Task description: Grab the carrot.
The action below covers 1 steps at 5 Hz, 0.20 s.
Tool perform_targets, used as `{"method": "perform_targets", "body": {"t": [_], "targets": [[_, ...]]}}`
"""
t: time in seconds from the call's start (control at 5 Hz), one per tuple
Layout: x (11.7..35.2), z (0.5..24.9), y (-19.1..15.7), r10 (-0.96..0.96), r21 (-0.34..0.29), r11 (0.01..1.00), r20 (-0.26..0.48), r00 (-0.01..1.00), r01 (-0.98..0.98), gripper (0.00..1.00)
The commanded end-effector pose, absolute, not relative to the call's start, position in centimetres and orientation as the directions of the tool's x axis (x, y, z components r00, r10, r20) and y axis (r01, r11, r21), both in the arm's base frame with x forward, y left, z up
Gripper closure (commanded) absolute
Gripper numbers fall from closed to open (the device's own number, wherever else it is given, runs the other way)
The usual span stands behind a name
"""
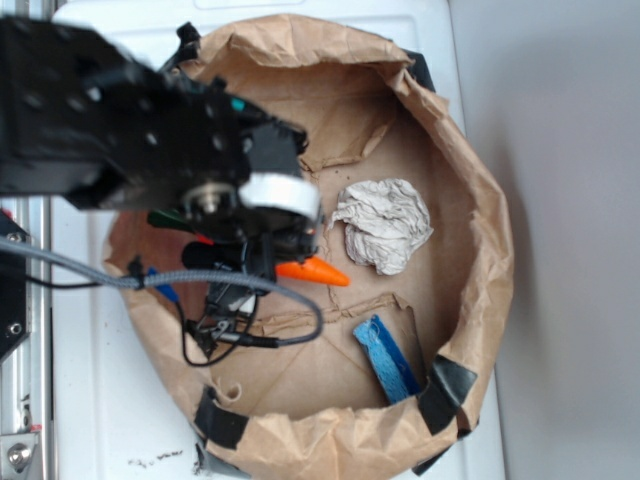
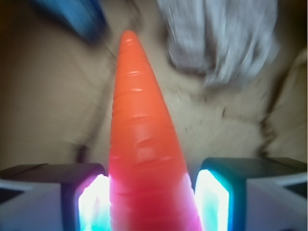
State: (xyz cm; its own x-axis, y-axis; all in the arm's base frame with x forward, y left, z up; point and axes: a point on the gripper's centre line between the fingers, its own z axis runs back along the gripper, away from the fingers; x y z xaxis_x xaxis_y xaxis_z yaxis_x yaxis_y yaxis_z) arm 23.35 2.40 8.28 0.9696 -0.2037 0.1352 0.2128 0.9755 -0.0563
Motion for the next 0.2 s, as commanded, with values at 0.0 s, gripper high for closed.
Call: {"method": "perform_targets", "body": {"t": [0.0], "targets": [[23.29, 15.43, 2.46, -0.242, -0.039, 0.966, 0.217, 0.946, 0.256, 1.0]]}}
